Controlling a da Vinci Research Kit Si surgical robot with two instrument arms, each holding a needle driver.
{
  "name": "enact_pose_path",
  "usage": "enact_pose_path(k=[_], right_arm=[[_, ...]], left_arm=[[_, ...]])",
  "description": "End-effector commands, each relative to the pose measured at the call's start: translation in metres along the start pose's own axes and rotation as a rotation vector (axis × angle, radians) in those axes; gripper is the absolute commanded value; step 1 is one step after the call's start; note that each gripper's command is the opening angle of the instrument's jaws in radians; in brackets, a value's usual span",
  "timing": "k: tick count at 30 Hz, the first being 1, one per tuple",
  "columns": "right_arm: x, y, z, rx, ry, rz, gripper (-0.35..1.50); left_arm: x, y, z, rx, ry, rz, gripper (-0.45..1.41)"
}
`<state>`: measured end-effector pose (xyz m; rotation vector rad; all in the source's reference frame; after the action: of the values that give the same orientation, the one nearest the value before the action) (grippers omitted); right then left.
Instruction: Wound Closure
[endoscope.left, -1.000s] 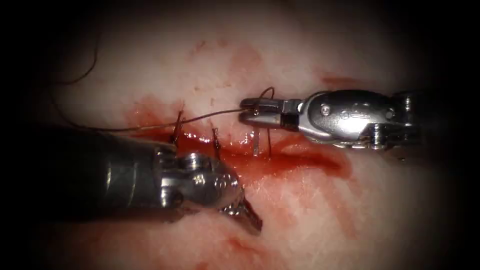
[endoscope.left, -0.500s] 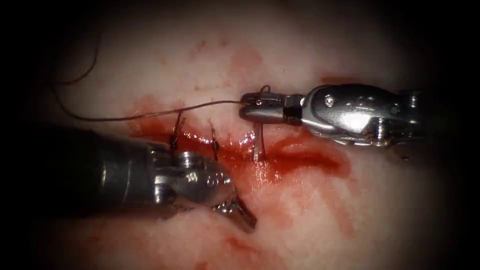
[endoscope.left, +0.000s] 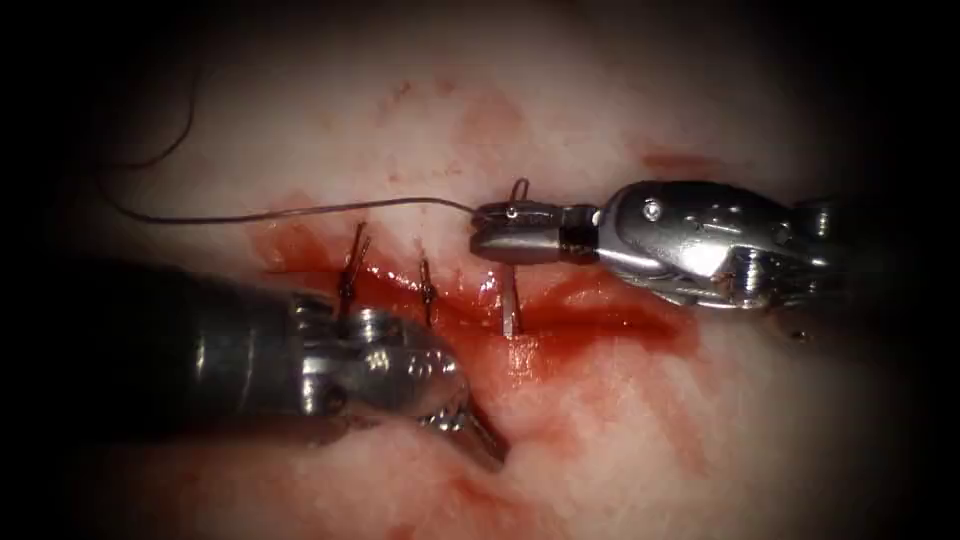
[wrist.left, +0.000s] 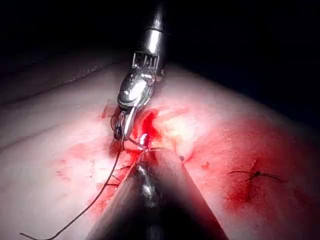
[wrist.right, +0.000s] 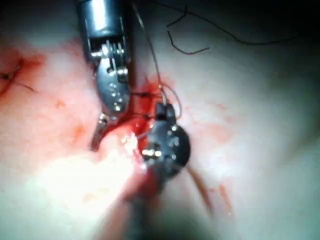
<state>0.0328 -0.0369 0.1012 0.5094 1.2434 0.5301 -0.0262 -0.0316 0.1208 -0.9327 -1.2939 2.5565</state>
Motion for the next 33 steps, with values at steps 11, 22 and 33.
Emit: enact_pose_path(k=[11,22,33], right_arm=[[-0.0012,-0.0008,0.0014,0.092,-0.031,0.138,-0.35],[-0.0014,-0.0013,0.0011,0.111,-0.058,0.219,-0.35],[-0.0022,-0.0026,0.0013,0.147,-0.145,0.39,-0.35]], left_arm=[[-0.0004,-0.0003,0.0004,-0.004,-0.006,0.006,-0.15],[-0.0005,-0.0004,0.0006,-0.004,-0.007,0.008,-0.15],[-0.0006,-0.0004,0.0007,-0.005,-0.009,0.012,-0.16]])
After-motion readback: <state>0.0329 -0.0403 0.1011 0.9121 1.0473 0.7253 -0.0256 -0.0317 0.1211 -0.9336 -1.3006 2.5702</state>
